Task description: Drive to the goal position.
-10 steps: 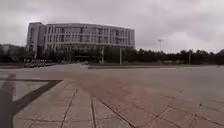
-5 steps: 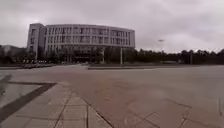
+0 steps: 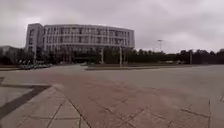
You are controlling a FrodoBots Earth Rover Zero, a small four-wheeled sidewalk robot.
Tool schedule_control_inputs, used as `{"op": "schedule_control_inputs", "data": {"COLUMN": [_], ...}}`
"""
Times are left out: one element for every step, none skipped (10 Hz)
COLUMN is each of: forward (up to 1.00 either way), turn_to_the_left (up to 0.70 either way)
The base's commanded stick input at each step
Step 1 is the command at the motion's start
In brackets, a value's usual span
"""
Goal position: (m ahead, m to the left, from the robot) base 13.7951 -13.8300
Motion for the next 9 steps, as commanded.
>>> {"op": "schedule_control_inputs", "data": {"forward": [0.70, 0.70, 0.70, 0.70, 0.70, 0.70, 0.70, 0.70, 0.70], "turn_to_the_left": [-0.35, -0.35, -0.35, -0.11, 0.00, 0.00, 0.00, 0.00, 0.00]}}
